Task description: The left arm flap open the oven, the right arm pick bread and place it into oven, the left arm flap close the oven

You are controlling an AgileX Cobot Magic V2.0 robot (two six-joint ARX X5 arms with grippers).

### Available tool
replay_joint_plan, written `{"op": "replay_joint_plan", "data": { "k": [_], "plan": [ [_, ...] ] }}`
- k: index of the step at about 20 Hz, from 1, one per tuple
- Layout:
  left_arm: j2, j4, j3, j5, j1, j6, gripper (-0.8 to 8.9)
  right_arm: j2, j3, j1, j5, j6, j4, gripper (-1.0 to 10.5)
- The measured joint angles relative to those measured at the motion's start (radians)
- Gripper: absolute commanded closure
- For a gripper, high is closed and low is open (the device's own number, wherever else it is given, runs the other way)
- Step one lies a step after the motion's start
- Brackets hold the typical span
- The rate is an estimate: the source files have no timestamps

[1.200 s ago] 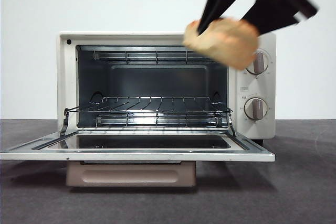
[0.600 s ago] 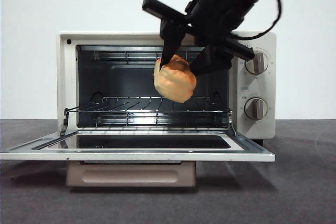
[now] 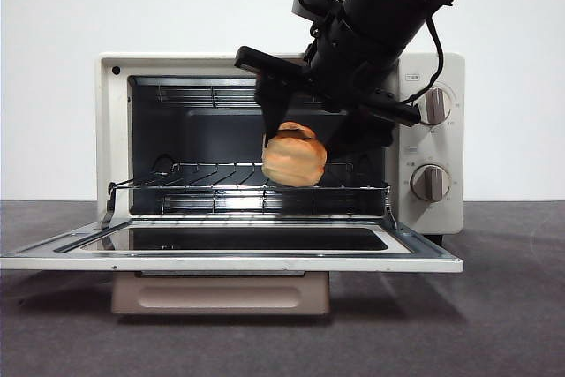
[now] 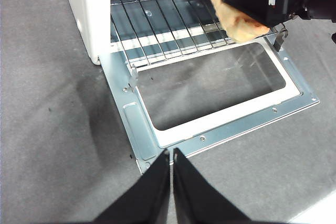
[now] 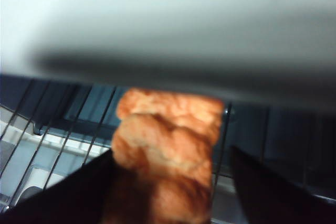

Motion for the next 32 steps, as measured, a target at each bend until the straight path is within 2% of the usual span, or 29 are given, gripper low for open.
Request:
{"op": "replay_joint_plan", "data": {
  "k": [3, 10, 15, 21, 32],
  "plan": [
    [0.000, 0.000, 0.000, 0.000, 0.000, 0.000, 7.97, 0.000, 0.000, 0.000, 0.000, 0.000, 0.000, 4.8],
    [0.000, 0.000, 0.000, 0.000, 0.000, 0.000, 7.97, -0.058, 0.000, 0.010, -0.023, 0.000, -0.028, 4.7],
    [0.000, 0.000, 0.000, 0.000, 0.000, 0.000, 7.97, -0.178, 0.000, 0.036, -0.108, -0.011, -0.160, 4.7],
    [0.000, 0.000, 0.000, 0.000, 0.000, 0.000, 7.97, -0.332, 0.000, 0.043, -0.174, -0.101, -0.326, 4.7],
    [0.000, 0.030, 0.000, 0.000, 0.000, 0.000, 7.97, -0.594, 0.000, 0.043, -0.205, -0.296, -0.683, 4.7]
  ]
}}
